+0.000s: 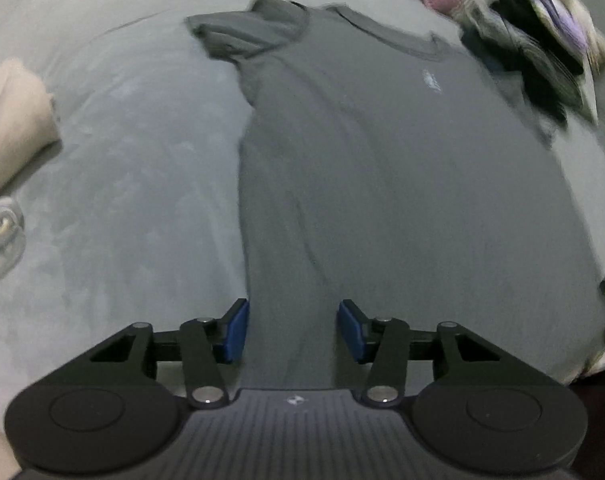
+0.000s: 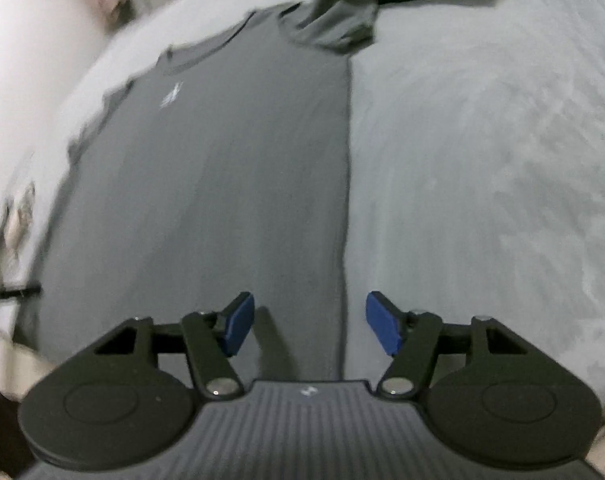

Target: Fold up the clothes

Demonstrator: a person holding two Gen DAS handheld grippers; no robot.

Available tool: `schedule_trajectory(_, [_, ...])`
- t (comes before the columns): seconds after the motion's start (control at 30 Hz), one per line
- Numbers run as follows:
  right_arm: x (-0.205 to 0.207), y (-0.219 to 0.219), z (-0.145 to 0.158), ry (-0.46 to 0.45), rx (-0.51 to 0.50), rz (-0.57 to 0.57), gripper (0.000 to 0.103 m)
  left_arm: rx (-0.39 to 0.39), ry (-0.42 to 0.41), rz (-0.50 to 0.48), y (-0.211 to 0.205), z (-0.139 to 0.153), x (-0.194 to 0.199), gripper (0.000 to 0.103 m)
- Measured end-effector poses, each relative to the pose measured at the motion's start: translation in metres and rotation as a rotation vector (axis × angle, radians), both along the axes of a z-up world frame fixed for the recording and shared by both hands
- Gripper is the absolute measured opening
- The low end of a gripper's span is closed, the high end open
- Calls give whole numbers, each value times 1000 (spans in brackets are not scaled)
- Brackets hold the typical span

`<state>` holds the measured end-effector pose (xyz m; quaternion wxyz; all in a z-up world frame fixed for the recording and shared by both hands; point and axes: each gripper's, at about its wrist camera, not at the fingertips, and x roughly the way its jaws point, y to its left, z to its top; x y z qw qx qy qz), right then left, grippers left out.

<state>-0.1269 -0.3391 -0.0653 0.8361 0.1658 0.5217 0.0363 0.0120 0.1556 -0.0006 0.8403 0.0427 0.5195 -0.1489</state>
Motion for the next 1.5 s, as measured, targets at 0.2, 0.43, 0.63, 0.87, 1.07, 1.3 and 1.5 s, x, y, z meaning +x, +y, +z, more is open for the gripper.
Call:
schedule_trajectory(0.2, [-24, 6, -3, 68, 59, 102, 8, 45, 17, -79, -4, 2, -31, 9])
schedule_trajectory(0.43, [-37, -8, -2, 143, 4, 78, 13, 102, 85, -74, 8, 0, -40, 9])
schedule_trajectory(0.63, [-44, -12, 7, 90, -50, 21, 43, 159, 86, 2, 21, 10, -37, 37])
schedule_trajectory(0.87, [-34, 1, 32, -89, -157, -30, 71, 197, -61, 114, 20, 33, -41, 54])
schedule_trajectory(1.07, [-4, 25, 36, -216, -161, -85, 95, 162, -237, 102, -54, 44, -48, 79])
schedule_trajectory(1.3, [9, 64, 20, -270, -212, -140, 99, 179, -310, 101, -130, 21, -48, 82])
schedule_trajectory(1.5, [16, 90, 18, -298, -240, -101, 102, 174, -261, 87, -162, -1, -42, 82])
